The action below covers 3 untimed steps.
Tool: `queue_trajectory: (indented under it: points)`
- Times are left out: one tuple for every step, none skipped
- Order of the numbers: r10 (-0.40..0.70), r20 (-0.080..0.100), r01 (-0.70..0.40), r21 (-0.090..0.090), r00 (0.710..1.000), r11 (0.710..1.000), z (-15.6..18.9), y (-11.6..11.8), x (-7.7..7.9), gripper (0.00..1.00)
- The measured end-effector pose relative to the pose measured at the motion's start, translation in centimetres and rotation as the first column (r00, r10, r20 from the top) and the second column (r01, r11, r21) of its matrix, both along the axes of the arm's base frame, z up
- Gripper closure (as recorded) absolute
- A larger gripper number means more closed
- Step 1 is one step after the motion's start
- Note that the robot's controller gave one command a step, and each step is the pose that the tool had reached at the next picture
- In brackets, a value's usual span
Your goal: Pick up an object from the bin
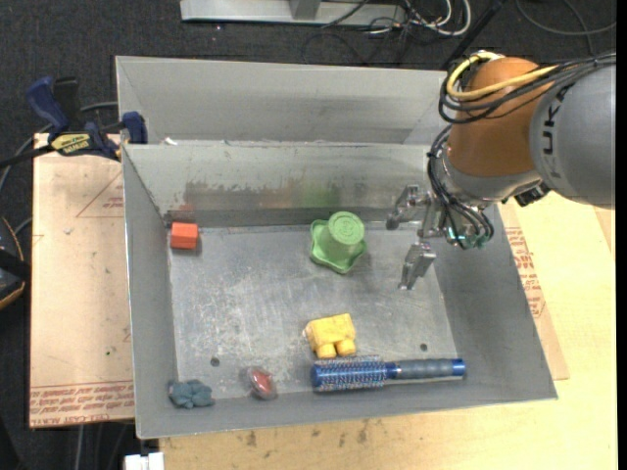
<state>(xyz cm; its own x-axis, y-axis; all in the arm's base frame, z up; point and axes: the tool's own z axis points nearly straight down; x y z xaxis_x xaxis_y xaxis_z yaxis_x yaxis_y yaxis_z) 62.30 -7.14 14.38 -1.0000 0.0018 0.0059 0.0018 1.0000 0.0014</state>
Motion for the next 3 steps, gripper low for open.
queue_trajectory:
  points:
    - [0.077,0.012,-0.077,-0.002,0.997,0.997,-7.3,8.2,2.2,0.00]
    - [0.212,0.010,-0.212,0.000,0.977,0.977,-4.3,11.2,0.7,0.00]
    - [0.471,0.011,-0.471,0.000,0.882,0.882,-3.9,16.1,1.4,0.00]
